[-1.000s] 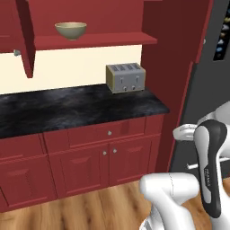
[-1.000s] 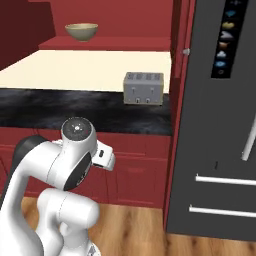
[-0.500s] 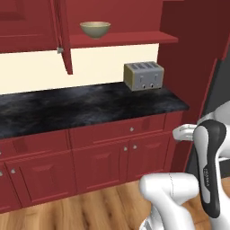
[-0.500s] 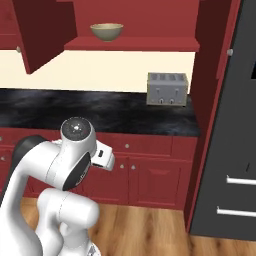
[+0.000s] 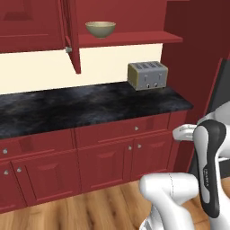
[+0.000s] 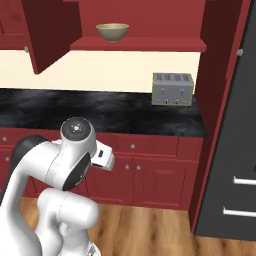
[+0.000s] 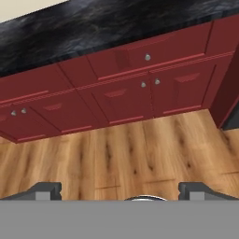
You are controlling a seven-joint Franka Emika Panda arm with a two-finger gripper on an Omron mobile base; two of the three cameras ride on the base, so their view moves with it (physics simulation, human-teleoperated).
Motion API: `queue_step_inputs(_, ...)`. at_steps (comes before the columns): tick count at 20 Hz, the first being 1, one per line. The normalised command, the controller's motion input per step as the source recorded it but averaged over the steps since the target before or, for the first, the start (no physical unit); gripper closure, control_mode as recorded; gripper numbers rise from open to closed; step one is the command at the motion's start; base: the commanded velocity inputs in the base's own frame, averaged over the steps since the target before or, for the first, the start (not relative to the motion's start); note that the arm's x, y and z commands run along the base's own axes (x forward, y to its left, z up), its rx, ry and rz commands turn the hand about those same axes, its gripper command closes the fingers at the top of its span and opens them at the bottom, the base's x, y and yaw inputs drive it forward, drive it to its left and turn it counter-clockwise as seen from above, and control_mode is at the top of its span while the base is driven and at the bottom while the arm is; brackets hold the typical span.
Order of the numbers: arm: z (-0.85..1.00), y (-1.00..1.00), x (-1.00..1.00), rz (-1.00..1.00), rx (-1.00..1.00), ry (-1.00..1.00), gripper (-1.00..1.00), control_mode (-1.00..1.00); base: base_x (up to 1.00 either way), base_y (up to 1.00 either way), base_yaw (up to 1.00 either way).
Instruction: Move the bowls from the cabinet to the plates on the dining table.
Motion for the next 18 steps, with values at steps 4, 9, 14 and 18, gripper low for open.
queue_step_inputs(4,0.0,0.0,0.0,0.0,0.0,0.0,-1.0,1.0,0.36,0.0,0.0)
queue_step_inputs(9,0.0,0.0,0.0,0.0,0.0,0.0,-1.0,1.0,0.6,0.0,0.0)
queue_step_inputs(14,0.0,0.0,0.0,0.0,0.0,0.0,-1.0,1.0,0.65,0.0,0.0)
queue_step_inputs(18,0.0,0.0,0.0,0.0,0.0,0.0,-1.0,1.0,0.64,0.0,0.0)
